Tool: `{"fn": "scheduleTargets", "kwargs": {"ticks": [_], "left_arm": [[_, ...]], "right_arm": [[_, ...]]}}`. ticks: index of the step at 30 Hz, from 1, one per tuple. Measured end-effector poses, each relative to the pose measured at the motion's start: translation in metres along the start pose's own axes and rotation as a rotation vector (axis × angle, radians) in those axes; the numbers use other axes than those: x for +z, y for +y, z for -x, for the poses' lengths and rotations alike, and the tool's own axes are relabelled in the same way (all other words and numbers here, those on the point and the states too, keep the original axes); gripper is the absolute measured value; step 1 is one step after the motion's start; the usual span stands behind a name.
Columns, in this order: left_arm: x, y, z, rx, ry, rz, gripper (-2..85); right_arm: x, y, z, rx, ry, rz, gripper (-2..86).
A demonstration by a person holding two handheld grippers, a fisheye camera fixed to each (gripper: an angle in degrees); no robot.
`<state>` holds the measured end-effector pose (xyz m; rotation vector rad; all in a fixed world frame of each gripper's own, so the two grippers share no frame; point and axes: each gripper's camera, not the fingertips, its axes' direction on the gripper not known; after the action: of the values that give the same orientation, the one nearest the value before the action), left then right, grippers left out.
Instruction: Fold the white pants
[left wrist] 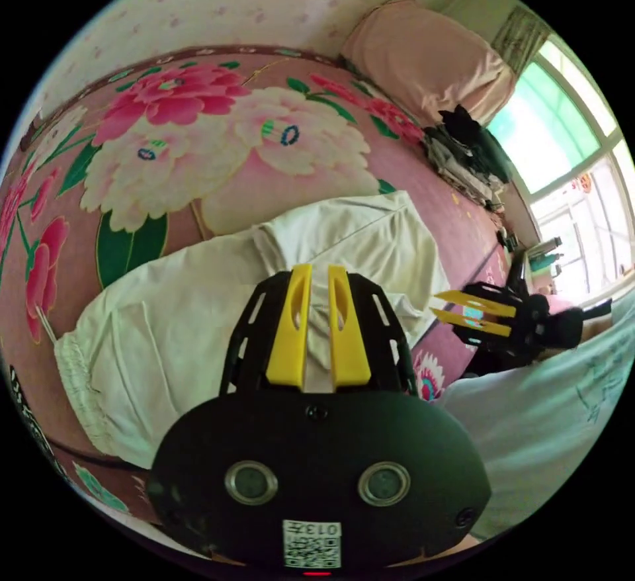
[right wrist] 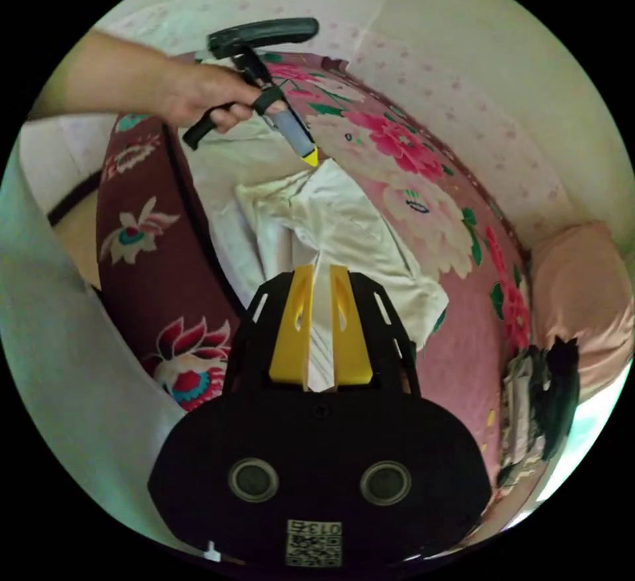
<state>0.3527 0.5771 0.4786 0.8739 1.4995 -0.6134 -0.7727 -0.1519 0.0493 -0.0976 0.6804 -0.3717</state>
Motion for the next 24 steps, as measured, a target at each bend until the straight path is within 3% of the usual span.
{"fn": "scheduleTargets", "kwargs": {"ticks": [3,5,8,11,14,15,17,20,24], "left_arm": [[0.019,0.003,-0.033,0.081,0.039,0.121,11.8],[0.031,0.01,-0.047,0.132,-0.004,0.2,14.0],[0.05,0.018,-0.068,0.279,-0.142,0.341,8.1],[0.036,0.015,-0.088,0.418,-0.247,0.311,2.7],[0.037,0.021,-0.09,0.516,-0.243,0.378,2.0],[0.048,0.029,-0.084,0.542,-0.218,0.476,2.0],[0.051,0.041,-0.077,0.565,-0.195,0.498,2.3],[0.033,0.043,-0.066,0.493,-0.124,0.48,3.4],[-0.001,0.038,-0.055,0.383,-0.145,0.365,4.2]], "right_arm": [[0.021,-0.018,-0.018,0.165,-0.134,0.086,2.5],[0.031,-0.025,-0.019,0.158,-0.216,0.156,1.9],[0.03,-0.029,-0.018,0.145,-0.287,0.2,0.8],[0.006,-0.028,-0.027,0.164,-0.317,0.124,0.4],[-0.014,-0.029,-0.028,0.134,-0.347,0.066,0.2],[-0.011,-0.03,-0.024,0.092,-0.415,0.102,0.1],[-0.005,-0.03,-0.021,0.039,-0.518,0.197,0.0],[-0.037,-0.018,-0.043,0.107,-0.521,0.127,-0.1],[-0.073,0.015,-0.086,0.278,-0.214,0.135,-0.1]]}}
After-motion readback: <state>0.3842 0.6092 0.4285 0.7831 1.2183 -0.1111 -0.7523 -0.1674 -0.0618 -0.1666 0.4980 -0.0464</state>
